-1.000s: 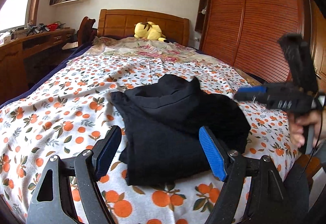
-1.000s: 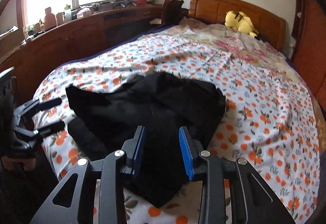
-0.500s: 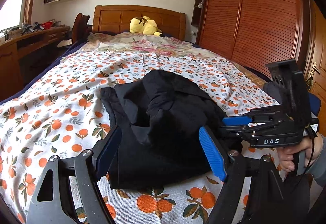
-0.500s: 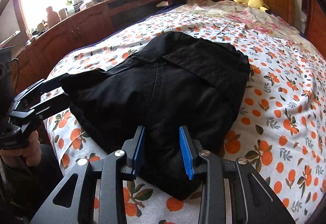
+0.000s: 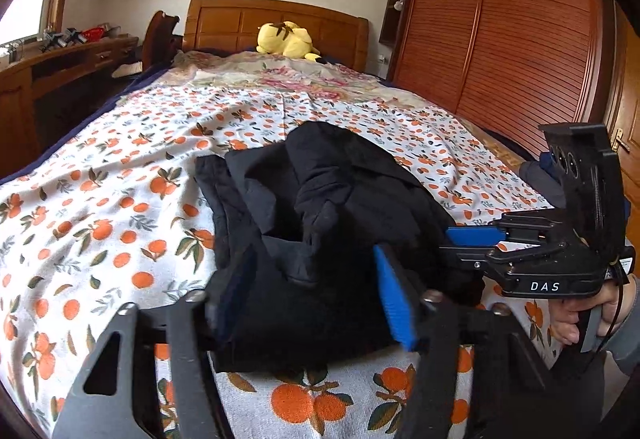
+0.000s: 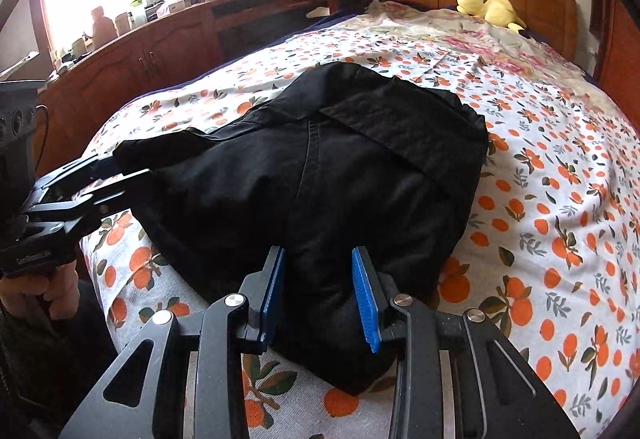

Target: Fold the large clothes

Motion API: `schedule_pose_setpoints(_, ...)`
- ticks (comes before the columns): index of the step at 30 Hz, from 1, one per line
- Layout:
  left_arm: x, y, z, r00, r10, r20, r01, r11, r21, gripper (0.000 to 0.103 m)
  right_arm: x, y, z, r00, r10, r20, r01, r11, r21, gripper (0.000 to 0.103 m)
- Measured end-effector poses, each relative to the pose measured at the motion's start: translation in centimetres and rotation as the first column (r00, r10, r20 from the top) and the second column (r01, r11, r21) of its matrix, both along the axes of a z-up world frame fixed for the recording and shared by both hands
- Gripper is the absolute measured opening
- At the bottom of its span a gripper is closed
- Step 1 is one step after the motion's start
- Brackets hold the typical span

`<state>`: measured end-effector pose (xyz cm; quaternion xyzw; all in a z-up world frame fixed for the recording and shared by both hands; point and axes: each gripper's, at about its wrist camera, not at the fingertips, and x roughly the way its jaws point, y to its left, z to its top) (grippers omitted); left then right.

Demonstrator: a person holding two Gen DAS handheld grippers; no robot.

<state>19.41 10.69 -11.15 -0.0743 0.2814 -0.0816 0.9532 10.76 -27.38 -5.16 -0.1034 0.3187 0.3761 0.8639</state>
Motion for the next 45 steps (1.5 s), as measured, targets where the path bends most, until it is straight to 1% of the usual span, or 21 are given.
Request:
schedule_pose_setpoints(2, 0.2, 0.0, -0.2, 1.000, -0.011, -0.008, 0.011, 1.000, -0.011, 0.046, 0.0, 0.0, 0.0, 1.000, -0.004, -0.002, 0.004, 1.000, -0.001, 0.035)
schedule_pose_setpoints(3, 0.3, -0.1, -0.2, 1.000, -0.014, -0.008, 0.013, 1.000, -0.014, 0.043, 0.0, 0.0, 0.0, 1.000, -0.006, -0.002, 0.006, 1.000, 0.001, 0.035)
schedule_pose_setpoints(4, 0.3, -0.1, -0.2, 1.000, -0.024, -0.008, 0.023, 0.999, -0.021, 0.034, 0.0, -0.1, 0.1, 1.000, -0.008, -0.002, 0.008, 1.000, 0.002, 0.035)
schedule_pose_setpoints(5, 0.3, -0.3, -0.2, 0.999, -0.042, -0.012, 0.042, 0.999, -0.033, 0.016, -0.1, -0.1, 0.1, 1.000, -0.012, -0.001, 0.012, 1.000, -0.001, 0.035)
schedule_pose_setpoints(6, 0.3, -0.4, -0.1, 0.999, -0.051, -0.013, 0.050, 0.998, -0.039, 0.013, -0.2, 0.0, 0.2, 1.000, -0.018, -0.001, 0.018, 1.000, -0.009, 0.035)
schedule_pose_setpoints(8, -0.1, -0.7, 0.4, 0.999, -0.039, 0.016, 0.040, 0.999, -0.036, 0.008, -0.6, 0.2, 0.8, 1.000, -0.025, 0.016, 0.025, 0.999, -0.030, 0.035)
schedule_pose_setpoints(11, -1.0, -0.2, 1.5, 0.997, -0.015, 0.071, 0.019, 0.998, -0.056, 0.006, -1.2, -0.1, 2.1, 0.999, -0.011, 0.037, 0.012, 1.000, -0.014, 0.035)
schedule_pose_setpoints(15, -2.3, 1.7, 2.8, 0.991, 0.044, 0.126, -0.034, 0.996, -0.080, 0.006, -1.8, -0.5, 3.9, 0.996, -0.020, 0.082, 0.019, 1.000, 0.014, 0.035)
schedule_pose_setpoints(17, -2.7, 2.9, 3.1, 0.990, 0.062, 0.124, -0.052, 0.995, -0.079, 0.006, -1.8, -0.4, 4.3, 0.997, -0.012, 0.079, 0.009, 0.999, 0.033, 0.035)
schedule_pose_setpoints(19, -3.1, 3.5, 3.0, 0.989, 0.081, 0.120, -0.075, 0.996, -0.054, 0.006, -1.8, 0.1, 4.5, 0.997, 0.002, 0.078, -0.005, 0.999, 0.041, 0.035)
schedule_pose_setpoints(23, -3.8, 4.8, 1.6, 0.990, 0.125, 0.066, -0.123, 0.992, -0.034, 0.005, -2.0, 1.6, 3.7, 0.995, 0.053, 0.082, -0.055, 0.998, 0.020, 0.035)
schedule_pose_setpoints(27, -3.9, 5.2, -0.5, 0.989, 0.145, -0.003, -0.145, 0.989, -0.040, 0.005, -0.9, 2.4, 0.8, 0.996, 0.084, 0.022, -0.083, 0.996, -0.029, 0.035)
schedule_pose_setpoints(30, -3.9, 4.6, -1.4, 0.989, 0.147, -0.026, -0.148, 0.989, -0.016, 0.005, -0.6, 2.4, -0.8, 0.995, 0.099, 0.024, -0.097, 0.994, -0.050, 0.035)
schedule_pose_setpoints(33, -4.0, 4.3, -1.5, 0.987, 0.157, -0.031, -0.157, 0.988, 0.000, 0.005, -0.5, 2.2, -0.7, 0.993, 0.112, 0.032, -0.110, 0.992, -0.054, 0.036)
schedule_pose_setpoints(36, -4.1, 4.2, -1.4, 0.984, 0.171, -0.047, -0.171, 0.985, 0.001, 0.005, -0.4, 1.7, 0.1, 0.990, 0.133, 0.039, -0.131, 0.990, -0.052, 0.036)
schedule_pose_setpoints(37, -4.3, 4.0, -1.3, 0.982, 0.182, -0.052, -0.182, 0.983, 0.006, 0.005, -0.2, 2.1, 0.5, 0.991, 0.126, 0.054, -0.123, 0.991, -0.051, 0.037)
schedule_pose_setpoints(39, -4.6, 4.0, -1.1, 0.979, 0.193, -0.061, -0.193, 0.981, 0.020, 0.006, 0.7, 1.2, 1.3, 0.992, 0.082, 0.094, -0.080, 0.996, -0.031, 0.041)
schedule_pose_setpoints(40, -4.8, 3.8, -1.0, 0.977, 0.204, -0.064, -0.203, 0.979, 0.031, 0.008, 1.2, 0.8, 1.7, 0.993, 0.065, 0.102, -0.064, 0.998, -0.013, 0.043)
schedule_pose_setpoints(42, -5.1, 3.8, -0.8, 0.972, 0.224, -0.068, -0.221, 0.974, 0.053, 0.017, 3.3, 0.1, 2.0, 0.995, 0.035, 0.093, -0.035, 0.999, 0.005, 0.044)
schedule_pose_setpoints(44, -5.4, 4.0, -0.6, 0.969, 0.237, -0.075, -0.232, 0.970, 0.066, 0.039, 5.6, -0.2, 2.0, 0.997, 0.013, 0.081, -0.014, 1.000, 0.005, 0.045)
schedule_pose_setpoints(45, -5.5, 4.2, -0.5, 0.969, 0.236, -0.077, -0.232, 0.971, 0.061, 0.041, 6.8, -0.2, 1.8, 0.997, 0.004, 0.074, -0.004, 1.000, 0.001, 0.047)
